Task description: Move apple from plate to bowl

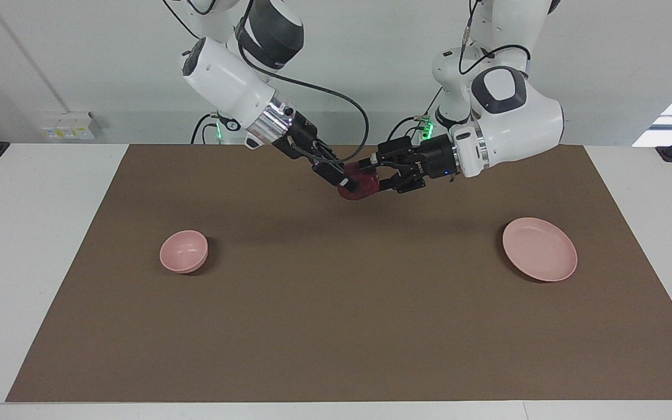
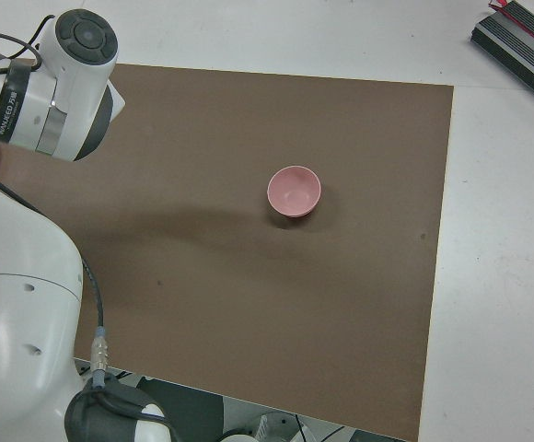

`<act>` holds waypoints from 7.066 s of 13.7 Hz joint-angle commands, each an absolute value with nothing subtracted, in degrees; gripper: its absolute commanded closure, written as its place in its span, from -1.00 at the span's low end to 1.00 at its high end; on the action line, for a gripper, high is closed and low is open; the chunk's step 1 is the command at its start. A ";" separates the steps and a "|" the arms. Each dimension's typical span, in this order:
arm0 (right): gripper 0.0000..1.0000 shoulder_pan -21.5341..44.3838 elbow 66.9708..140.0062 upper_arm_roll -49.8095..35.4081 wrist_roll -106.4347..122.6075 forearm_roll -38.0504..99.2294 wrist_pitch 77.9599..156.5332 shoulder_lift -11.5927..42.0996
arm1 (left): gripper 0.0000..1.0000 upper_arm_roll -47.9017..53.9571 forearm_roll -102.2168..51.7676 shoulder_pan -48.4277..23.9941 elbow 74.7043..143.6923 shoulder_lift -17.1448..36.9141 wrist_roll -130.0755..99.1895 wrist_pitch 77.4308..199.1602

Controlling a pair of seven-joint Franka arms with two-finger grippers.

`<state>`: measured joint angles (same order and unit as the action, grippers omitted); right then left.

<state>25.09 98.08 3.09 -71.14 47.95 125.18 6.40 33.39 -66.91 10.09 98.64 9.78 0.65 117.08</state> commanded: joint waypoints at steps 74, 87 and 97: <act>-1.00 1.93 98.89 2.81 -4.12 -1.85 99.96 -1.04 | -1.00 3.00 2.55 -5.53 87.10 -0.17 5.36 84.90; -1.00 1.50 91.75 3.43 -4.66 -0.09 83.67 -8.26 | -1.00 0.62 -1.75 -7.12 87.01 -1.58 4.83 84.38; -1.00 0.97 92.99 3.60 -2.90 -0.26 83.94 -8.53 | -1.00 -0.79 -1.58 -7.03 86.40 -2.20 4.22 80.60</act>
